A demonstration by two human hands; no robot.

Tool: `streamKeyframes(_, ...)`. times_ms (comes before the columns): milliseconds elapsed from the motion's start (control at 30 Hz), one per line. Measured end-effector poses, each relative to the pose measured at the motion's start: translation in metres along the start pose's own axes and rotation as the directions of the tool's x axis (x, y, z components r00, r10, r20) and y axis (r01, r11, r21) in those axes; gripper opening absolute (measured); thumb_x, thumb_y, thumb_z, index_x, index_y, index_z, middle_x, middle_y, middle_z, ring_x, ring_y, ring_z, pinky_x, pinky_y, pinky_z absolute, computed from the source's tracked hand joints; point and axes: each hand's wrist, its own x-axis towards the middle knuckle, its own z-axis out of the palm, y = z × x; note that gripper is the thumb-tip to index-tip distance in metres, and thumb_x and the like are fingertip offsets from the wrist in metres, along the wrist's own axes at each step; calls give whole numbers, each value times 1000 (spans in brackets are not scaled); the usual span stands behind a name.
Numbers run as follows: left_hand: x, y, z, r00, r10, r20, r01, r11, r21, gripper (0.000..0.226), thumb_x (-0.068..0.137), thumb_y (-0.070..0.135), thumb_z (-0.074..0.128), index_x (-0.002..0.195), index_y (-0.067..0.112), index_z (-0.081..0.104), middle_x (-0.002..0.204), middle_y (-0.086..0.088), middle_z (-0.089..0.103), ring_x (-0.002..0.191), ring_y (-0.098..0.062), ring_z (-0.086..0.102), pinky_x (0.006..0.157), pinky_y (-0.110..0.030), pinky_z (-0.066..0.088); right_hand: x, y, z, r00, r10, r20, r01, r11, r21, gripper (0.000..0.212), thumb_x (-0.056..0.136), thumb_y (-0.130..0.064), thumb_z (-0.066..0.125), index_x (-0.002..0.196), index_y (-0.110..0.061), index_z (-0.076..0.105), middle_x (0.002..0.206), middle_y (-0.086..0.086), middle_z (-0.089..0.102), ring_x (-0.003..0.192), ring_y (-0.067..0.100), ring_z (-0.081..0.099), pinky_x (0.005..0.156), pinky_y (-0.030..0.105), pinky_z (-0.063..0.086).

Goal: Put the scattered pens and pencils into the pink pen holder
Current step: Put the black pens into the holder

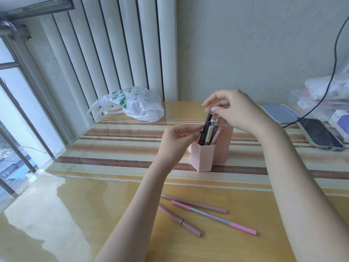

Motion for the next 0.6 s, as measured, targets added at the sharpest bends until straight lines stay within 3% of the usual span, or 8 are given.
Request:
streamKeyframes(133,0,1,0,1000,-4,4,4,1000,31,19,86,2,64,95,15,74,91,8,74,83,-1,67,75,-12,50,-1,-3,0,1000,7,-17,-6,999,36,30,93,0,48,89,-21,69,87,-5,73,54,-4,59,40,10,42)
streamKeyframes(233,-1,0,1,999,-36,-4,36,996,77,17,86,7,65,87,22,73,86,11,73,81,-3,65,76,-15,50,-3,-6,0,999,10,-30,-9,999,34,32,94,0,46,88,-22,69,87,-5,73,64,-2,64,42,10,43)
streamKeyframes(300,-1,-1,2,998,-55,-1,55,995,82,13,86,10,65,88,21,73,88,6,72,83,-10,62,76,-19,49,-3,-6,-2,1000,21,-13,-20,999,27,25,95,-5,49,92,-20,69,87,-4,73,71,4,67,45,8,43)
streamKeyframes(367,-2,-1,3,999,-49,3,49,994,94,13,87,13,65,94,19,74,93,3,73,84,-13,61,71,-15,49,-4,-6,-5,998,32,51,-33,999,17,14,94,-15,56,96,-19,70,85,-3,74,69,8,66,51,10,44)
streamKeyframes(500,-3,2,5,1000,-19,7,18,993,118,15,87,16,65,98,21,74,95,10,74,82,-1,60,70,-7,46,-6,-2,-12,987,33,154,-25,998,-56,6,85,-27,69,87,-24,74,72,-8,73,64,0,61,69,22,48)
streamKeyframes(600,-5,3,6,1000,-3,11,2,990,141,14,88,16,64,94,23,74,91,15,72,78,7,58,70,-2,41,-7,-2,-12,987,5,159,7,997,-79,6,85,-23,70,83,-25,74,70,-10,72,63,-2,61,64,19,46)
